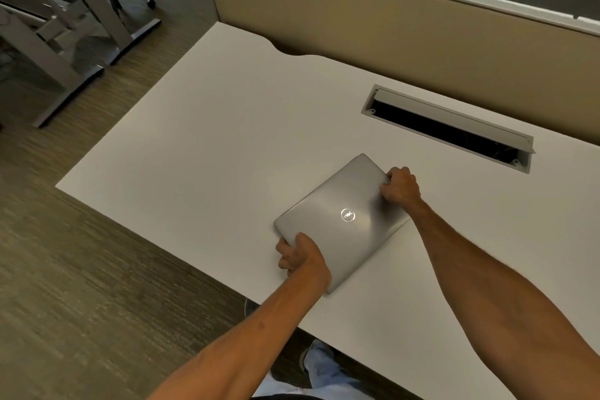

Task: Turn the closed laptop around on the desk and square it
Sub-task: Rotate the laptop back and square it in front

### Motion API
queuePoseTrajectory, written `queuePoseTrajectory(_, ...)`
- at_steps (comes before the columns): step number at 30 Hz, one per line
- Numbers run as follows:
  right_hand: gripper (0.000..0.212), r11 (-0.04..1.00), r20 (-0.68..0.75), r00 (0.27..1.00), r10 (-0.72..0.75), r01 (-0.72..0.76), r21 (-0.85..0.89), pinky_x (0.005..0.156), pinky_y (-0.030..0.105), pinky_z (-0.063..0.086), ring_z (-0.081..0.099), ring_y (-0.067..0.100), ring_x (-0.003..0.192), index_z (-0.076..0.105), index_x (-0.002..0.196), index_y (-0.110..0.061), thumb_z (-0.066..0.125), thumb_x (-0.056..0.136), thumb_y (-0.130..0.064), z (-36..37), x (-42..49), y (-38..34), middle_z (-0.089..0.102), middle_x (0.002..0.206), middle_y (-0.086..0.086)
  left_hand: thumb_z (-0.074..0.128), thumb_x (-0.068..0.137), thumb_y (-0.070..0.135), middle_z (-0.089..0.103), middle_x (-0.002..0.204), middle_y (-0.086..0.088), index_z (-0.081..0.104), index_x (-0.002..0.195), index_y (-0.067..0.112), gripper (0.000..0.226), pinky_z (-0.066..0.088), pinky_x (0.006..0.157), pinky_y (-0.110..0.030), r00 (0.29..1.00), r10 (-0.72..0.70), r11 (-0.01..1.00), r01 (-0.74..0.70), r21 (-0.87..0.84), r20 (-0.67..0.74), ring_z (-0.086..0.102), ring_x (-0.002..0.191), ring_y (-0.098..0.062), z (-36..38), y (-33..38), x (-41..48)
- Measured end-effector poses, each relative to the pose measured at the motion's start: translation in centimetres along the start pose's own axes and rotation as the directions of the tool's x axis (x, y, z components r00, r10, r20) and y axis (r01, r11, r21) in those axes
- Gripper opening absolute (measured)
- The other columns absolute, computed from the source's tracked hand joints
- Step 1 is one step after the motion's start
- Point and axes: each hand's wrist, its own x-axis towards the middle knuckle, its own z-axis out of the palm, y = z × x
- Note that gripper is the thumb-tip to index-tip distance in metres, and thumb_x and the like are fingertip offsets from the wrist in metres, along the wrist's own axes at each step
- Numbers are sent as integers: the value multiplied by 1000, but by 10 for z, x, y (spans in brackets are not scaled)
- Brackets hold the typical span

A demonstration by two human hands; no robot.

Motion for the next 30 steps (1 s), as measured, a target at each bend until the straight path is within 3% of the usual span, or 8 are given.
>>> queuePoseTrajectory(4, 36, 992, -8, 999, 49, -48, 116, 98, 51, 53, 59, 35, 113, 64, 115, -12, 69, 81, -20, -5, -5, 9, 55, 127, 11, 57, 90, 38, 48, 133, -4, 52, 143, 35, 54, 55, 102, -61, 998, 15, 999, -17, 32, 64, 59, 118, -38, -9, 11, 14)
queuePoseTrajectory(7, 26, 966, -28, 990, 137, -127, 224, 87, 42, 56, 65, 33, 99, 68, 105, -14, 71, 79, -17, -8, -21, 15, 65, 113, 9, 65, 80, 36, 60, 136, -9, 58, 137, 35, 58, 60, 94, -54, 989, 24, 998, -32, 55, 146, 66, 107, -34, -20, 25, 32)
queuePoseTrajectory(12, 20, 901, -45, 969, 244, -209, 381, 76, 34, 48, 65, 31, 92, 70, 102, -6, 70, 82, -11, -2, -58, 22, 69, 98, 8, 67, 72, 35, 63, 133, -6, 59, 128, 39, 56, 62, 91, -57, 961, 55, 986, -95, 138, 269, 68, 111, -34, -36, 47, 49)
queuePoseTrajectory(15, 21, 851, -43, 945, 324, -272, 450, 82, 40, 55, 66, 31, 90, 71, 101, -5, 71, 80, -10, 7, -80, 25, 70, 95, 8, 67, 71, 40, 61, 135, -7, 57, 133, 40, 63, 61, 94, -58, 947, 100, 961, -172, 219, 306, 67, 112, -35, -41, 60, 56)
queuePoseTrajectory(20, 19, 730, -47, 889, 456, -343, 591, 85, 38, 56, 66, 29, 89, 72, 97, -11, 73, 79, -9, 18, -116, 22, 69, 87, 4, 65, 69, 44, 61, 138, -6, 59, 137, 38, 68, 58, 99, -52, 925, 138, 910, -260, 323, 355, 65, 118, -35, -44, 84, 60)
queuePoseTrajectory(24, 9, 663, -63, 844, 532, -369, 651, 84, 39, 58, 66, 28, 80, 71, 88, -7, 73, 78, -6, 26, -138, 23, 64, 67, -2, 69, 65, 44, 66, 135, -5, 64, 132, 36, 68, 54, 84, -42, 891, 112, 875, -298, 381, 441, 65, 120, -35, -37, 102, 81)
queuePoseTrajectory(28, 14, 620, -75, 804, 590, -392, 680, 88, 40, 57, 66, 29, 82, 64, 75, -15, 75, 81, -8, 32, -158, 22, 64, 66, 0, 68, 70, 36, 69, 132, -5, 67, 130, 32, 60, 51, 76, -38, 851, 75, 825, -346, 447, 520, 67, 119, -32, -34, 117, 83)
queuePoseTrajectory(30, 14, 583, -68, 782, 619, -399, 708, 87, 39, 55, 67, 30, 87, 64, 79, -17, 77, 82, -11, 34, -167, 22, 63, 68, -1, 67, 74, 33, 69, 133, -5, 66, 133, 30, 59, 52, 77, -38, 833, 59, 811, -361, 460, 550, 66, 119, -30, -35, 126, 77)
